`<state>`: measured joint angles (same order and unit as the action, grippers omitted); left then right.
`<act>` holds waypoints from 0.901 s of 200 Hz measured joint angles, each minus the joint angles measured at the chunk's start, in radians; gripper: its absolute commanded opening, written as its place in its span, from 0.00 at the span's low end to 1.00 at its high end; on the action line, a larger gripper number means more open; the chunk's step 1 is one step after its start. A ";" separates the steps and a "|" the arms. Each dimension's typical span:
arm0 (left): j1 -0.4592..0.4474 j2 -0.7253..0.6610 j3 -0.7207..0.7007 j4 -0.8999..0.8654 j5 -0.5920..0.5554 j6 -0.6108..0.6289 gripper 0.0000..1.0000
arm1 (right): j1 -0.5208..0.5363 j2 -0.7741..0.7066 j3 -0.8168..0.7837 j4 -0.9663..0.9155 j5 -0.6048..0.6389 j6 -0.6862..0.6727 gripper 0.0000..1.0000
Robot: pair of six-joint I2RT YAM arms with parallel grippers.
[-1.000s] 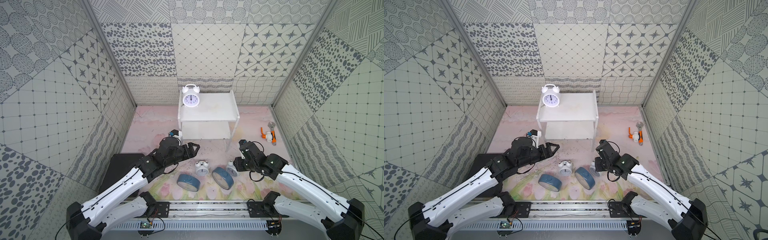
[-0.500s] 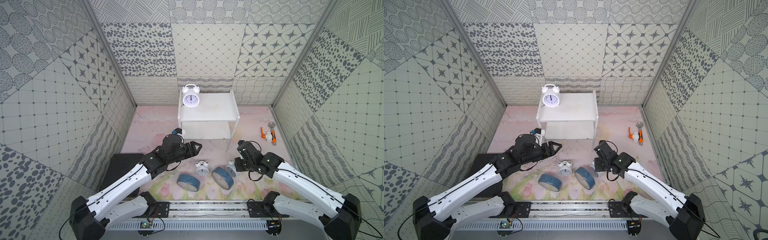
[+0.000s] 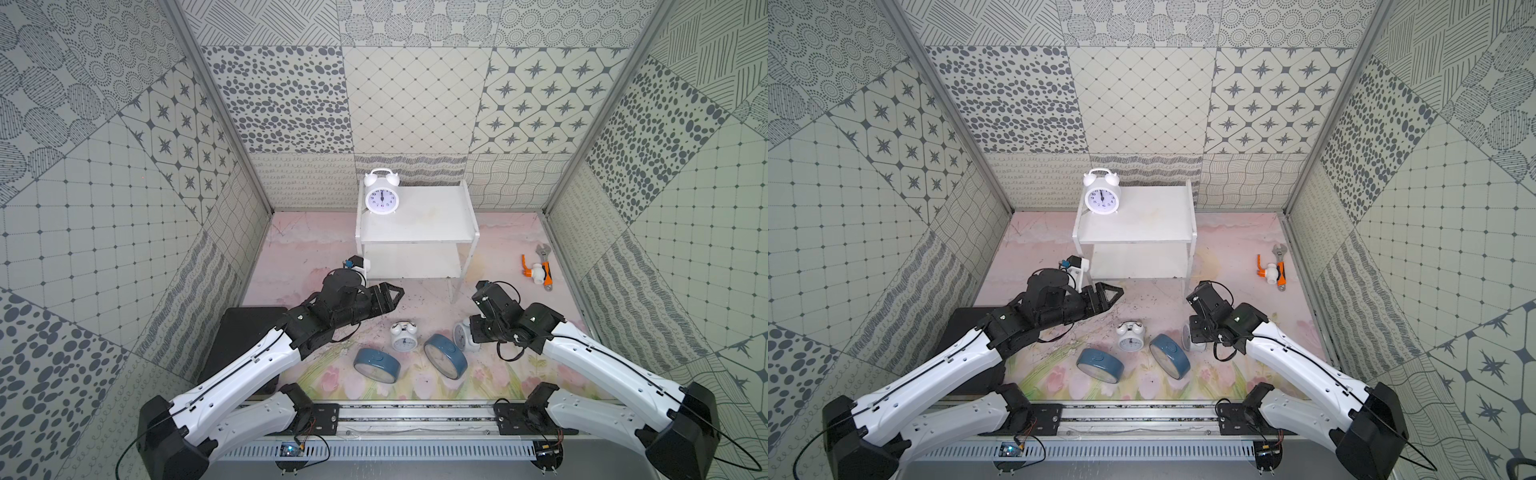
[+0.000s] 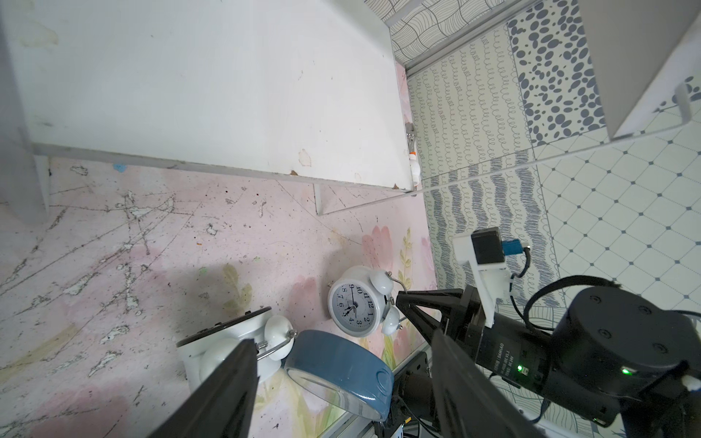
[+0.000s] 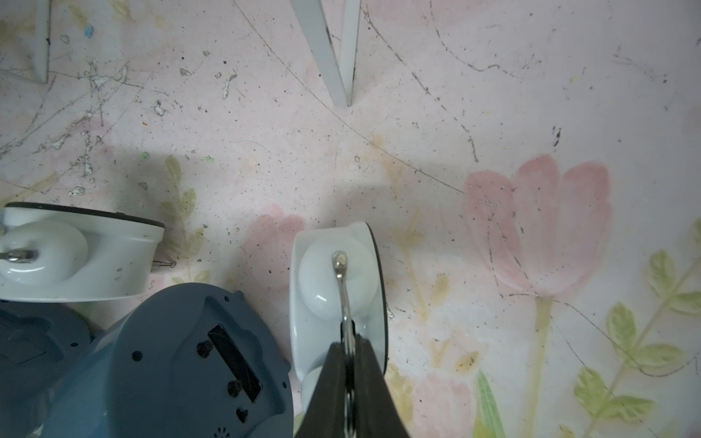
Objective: Place the alarm clocks on the shelf by style
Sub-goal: Pick up the alarm from the center of the board.
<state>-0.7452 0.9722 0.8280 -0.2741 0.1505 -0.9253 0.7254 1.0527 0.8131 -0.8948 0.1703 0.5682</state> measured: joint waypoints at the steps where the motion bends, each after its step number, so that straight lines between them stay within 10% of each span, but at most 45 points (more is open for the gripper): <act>1: 0.000 0.000 0.000 0.000 0.000 0.000 0.75 | 0.000 0.000 0.000 0.000 0.000 0.000 0.05; 180: 0.012 0.032 0.041 0.020 0.055 0.042 0.83 | -0.047 -0.136 0.357 -0.152 0.029 -0.020 0.00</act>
<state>-0.7330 1.0042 0.8692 -0.2539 0.2054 -0.8829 0.6788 0.9169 1.1706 -1.0466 0.1993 0.5484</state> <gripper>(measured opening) 0.819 0.079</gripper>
